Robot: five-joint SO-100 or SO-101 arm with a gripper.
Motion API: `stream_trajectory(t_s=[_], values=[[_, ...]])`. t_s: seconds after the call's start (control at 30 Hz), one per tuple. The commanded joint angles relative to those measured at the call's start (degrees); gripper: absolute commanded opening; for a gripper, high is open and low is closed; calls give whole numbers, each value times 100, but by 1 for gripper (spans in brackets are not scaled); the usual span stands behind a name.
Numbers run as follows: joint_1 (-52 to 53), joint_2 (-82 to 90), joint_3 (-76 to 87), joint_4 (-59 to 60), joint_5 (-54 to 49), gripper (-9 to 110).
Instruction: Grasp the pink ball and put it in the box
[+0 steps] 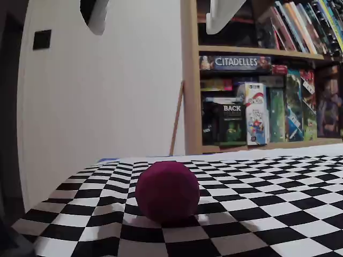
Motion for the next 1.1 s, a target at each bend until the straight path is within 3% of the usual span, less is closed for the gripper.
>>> stream_trajectory(t_s=[0.0,1.07], values=[[-9,-229,-299,-193,-88,29],[185,-958,-387,-193,-501,29]])
